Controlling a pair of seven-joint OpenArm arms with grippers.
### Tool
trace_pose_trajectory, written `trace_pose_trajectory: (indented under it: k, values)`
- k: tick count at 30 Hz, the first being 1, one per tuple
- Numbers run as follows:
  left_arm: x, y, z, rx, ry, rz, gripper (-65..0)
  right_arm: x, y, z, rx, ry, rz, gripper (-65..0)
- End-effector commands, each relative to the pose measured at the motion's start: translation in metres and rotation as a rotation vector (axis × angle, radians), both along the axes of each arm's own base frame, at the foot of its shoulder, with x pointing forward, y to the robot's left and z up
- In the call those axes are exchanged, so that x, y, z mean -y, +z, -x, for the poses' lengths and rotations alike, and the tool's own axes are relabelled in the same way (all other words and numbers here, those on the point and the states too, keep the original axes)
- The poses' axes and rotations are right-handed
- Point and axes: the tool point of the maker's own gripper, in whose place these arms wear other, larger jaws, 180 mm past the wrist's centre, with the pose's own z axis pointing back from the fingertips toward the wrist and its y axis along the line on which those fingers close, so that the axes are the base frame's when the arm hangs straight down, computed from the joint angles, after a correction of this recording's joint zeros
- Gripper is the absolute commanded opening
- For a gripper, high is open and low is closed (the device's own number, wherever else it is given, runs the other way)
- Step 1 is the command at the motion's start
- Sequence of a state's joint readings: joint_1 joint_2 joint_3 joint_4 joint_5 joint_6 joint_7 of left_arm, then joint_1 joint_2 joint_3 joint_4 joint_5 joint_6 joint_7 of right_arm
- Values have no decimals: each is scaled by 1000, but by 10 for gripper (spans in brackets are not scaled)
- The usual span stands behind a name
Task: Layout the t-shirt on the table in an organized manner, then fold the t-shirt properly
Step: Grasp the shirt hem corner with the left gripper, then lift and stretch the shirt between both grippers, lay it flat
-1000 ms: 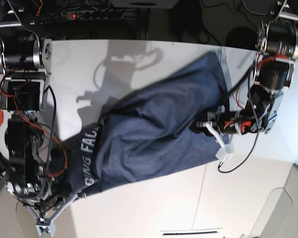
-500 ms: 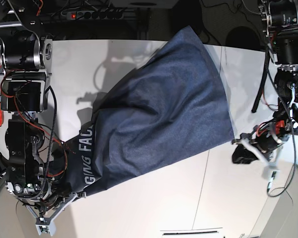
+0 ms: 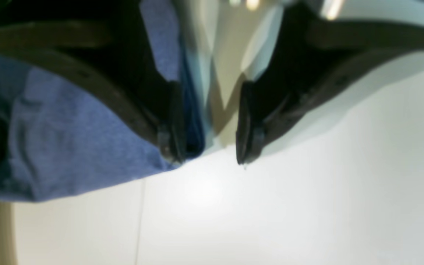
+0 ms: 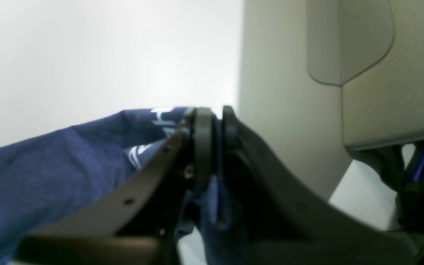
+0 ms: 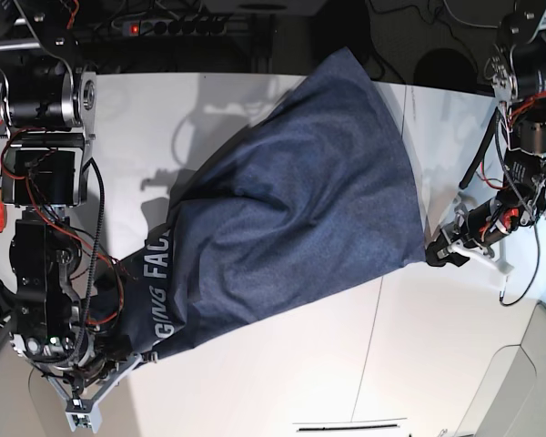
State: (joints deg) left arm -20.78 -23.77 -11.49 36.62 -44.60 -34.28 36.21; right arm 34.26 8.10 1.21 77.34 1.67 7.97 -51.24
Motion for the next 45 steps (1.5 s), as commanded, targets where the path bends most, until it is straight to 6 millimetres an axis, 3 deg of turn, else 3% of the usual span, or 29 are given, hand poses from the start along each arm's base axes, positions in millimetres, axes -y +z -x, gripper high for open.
trace_pose_trajectory:
  k: [1,8,22,33,40,45]
  values:
    - [0,17,-15,51,-12,10,-383,3,27,-12,74,-2,5,-650]
    - [28,28,-26,74,-74,77,-383,3,27,-12,74,-2,5,-650]
    - [43,35,-21,65,-120,169,-383,3,27,-12,75,-2,5,-650]
    - [34,34,-18,51,-125,149,-345,3,27,-12,75,-3,6,-650]
    - [22,31,-14,32,-132,101,-345,3,27,-12,75,-2,5,-650]
    - [26,30,-14,31,-136,107,-363,3,27,-12,74,-2,5,-650]
